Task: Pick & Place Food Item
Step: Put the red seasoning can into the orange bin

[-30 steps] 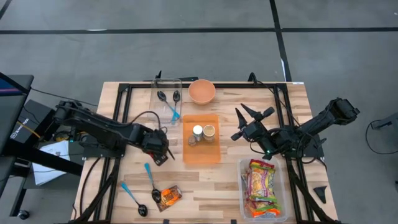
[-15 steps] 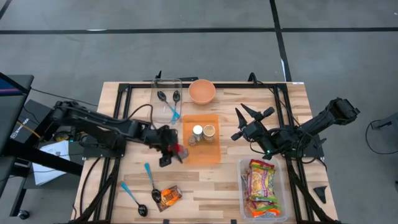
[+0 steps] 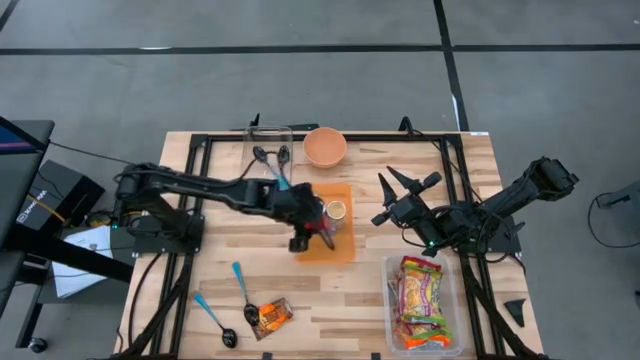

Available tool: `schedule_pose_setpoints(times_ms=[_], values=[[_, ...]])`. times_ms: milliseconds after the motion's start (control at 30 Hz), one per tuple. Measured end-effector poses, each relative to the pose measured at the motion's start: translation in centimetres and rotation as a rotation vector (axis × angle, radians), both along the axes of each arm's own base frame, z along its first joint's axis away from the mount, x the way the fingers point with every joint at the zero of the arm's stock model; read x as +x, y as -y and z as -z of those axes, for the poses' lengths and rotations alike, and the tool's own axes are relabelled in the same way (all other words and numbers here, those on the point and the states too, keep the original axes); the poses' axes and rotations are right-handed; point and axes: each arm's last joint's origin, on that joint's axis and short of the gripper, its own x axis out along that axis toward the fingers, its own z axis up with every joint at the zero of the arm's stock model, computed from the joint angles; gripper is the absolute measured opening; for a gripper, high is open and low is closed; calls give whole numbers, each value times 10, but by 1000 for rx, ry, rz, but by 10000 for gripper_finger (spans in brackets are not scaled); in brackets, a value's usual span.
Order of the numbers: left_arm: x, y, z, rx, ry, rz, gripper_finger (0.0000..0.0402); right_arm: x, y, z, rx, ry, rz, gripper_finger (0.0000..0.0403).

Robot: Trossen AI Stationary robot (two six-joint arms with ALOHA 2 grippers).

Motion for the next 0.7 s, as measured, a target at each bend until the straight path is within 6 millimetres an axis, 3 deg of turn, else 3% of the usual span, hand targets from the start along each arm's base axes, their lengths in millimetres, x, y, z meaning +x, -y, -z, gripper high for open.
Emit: schedule_pose_setpoints(times_ms=[267,433,700], values=[[38,2,6,37,-119,44,209,0,0,0,0,0,-1,115],[51,4,25,8,-219,81,209,0,0,0,-2,-2,-1,115],[63,4,38,14,-252,89,209,0,0,0,-3,-2,-1,115]])
